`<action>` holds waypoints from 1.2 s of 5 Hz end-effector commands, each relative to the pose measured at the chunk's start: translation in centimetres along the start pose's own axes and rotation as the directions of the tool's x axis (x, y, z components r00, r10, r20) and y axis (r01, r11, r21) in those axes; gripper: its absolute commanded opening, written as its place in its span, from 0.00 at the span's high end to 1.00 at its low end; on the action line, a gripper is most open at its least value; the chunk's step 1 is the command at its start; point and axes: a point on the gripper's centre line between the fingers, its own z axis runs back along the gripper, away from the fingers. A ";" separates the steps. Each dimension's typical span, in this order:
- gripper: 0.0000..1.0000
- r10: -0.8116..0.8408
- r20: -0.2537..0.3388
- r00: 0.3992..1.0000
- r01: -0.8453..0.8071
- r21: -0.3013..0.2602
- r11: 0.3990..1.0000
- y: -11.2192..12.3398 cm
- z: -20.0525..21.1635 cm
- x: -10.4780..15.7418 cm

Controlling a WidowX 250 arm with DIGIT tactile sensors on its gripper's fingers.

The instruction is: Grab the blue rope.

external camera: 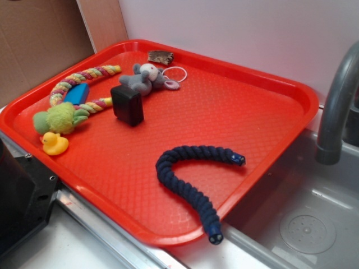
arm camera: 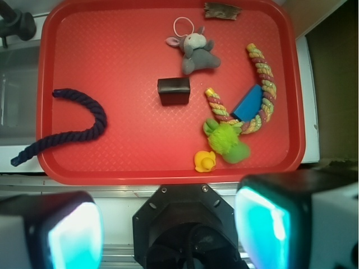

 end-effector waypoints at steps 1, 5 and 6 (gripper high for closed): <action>0.00 0.000 0.000 1.000 0.000 0.000 1.000 0.0 0.0 0.0; 0.00 0.075 0.076 0.994 -0.076 0.015 0.997 -9.6 -19.0 7.8; 0.00 0.000 -0.025 1.000 0.001 0.025 1.000 -9.6 -20.8 7.9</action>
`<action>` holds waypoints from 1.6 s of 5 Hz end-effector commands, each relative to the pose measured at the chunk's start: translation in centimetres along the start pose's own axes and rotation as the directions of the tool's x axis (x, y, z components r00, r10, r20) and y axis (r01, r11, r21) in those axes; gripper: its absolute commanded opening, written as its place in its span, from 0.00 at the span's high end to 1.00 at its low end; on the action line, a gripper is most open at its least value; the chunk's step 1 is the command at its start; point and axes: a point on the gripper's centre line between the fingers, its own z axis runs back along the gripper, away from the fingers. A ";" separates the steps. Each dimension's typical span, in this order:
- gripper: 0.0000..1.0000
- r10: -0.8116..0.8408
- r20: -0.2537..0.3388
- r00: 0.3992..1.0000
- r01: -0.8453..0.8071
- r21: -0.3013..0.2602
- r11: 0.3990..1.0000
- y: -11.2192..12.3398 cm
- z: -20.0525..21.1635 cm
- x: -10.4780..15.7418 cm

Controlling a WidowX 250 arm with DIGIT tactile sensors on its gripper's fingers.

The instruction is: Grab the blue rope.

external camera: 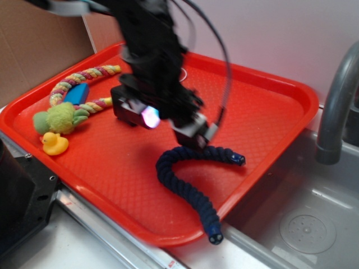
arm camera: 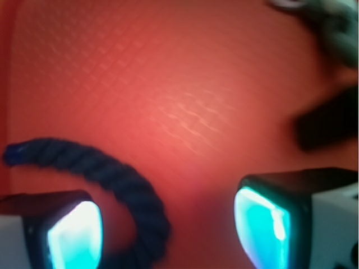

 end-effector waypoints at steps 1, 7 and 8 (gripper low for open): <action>0.00 -0.111 -0.047 0.993 0.108 -0.067 0.992 0.1 -1.1 -1.0; 1.00 -0.065 0.015 0.998 0.066 -0.087 0.994 11.0 11.7 -1.9; 1.00 -0.017 0.024 1.000 0.018 -0.011 1.000 12.3 16.9 -1.7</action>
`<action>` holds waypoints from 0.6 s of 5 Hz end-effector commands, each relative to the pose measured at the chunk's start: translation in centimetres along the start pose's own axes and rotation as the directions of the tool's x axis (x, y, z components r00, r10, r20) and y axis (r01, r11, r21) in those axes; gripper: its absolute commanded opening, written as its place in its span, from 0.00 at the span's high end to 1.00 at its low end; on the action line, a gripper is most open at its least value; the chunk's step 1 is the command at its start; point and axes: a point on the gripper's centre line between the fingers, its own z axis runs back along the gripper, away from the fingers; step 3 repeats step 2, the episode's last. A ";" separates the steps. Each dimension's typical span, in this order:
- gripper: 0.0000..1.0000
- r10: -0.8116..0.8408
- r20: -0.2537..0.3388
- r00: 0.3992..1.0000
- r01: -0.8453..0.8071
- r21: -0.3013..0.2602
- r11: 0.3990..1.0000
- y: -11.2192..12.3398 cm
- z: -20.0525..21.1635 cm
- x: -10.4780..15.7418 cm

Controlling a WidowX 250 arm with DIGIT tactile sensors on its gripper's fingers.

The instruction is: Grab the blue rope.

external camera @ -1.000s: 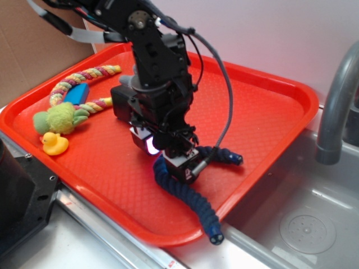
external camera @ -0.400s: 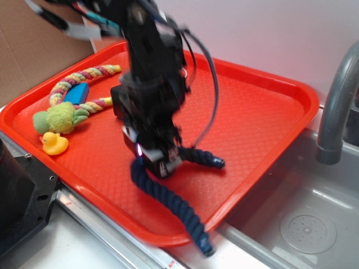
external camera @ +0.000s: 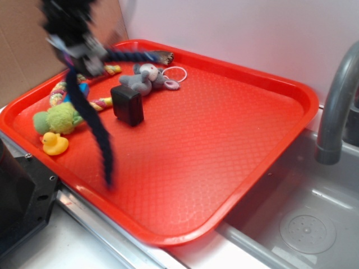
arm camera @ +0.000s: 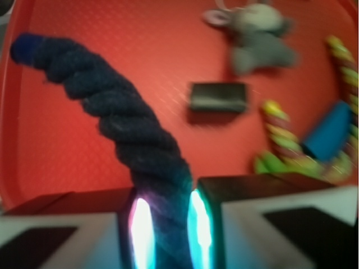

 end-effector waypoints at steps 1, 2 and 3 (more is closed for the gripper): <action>1.00 0.063 0.082 0.995 -0.071 0.105 0.992 0.7 11.0 0.2; 1.00 0.056 0.093 0.994 -0.066 0.105 0.992 0.3 12.0 0.1; 1.00 0.056 0.093 0.994 -0.066 0.105 0.992 0.3 12.0 0.1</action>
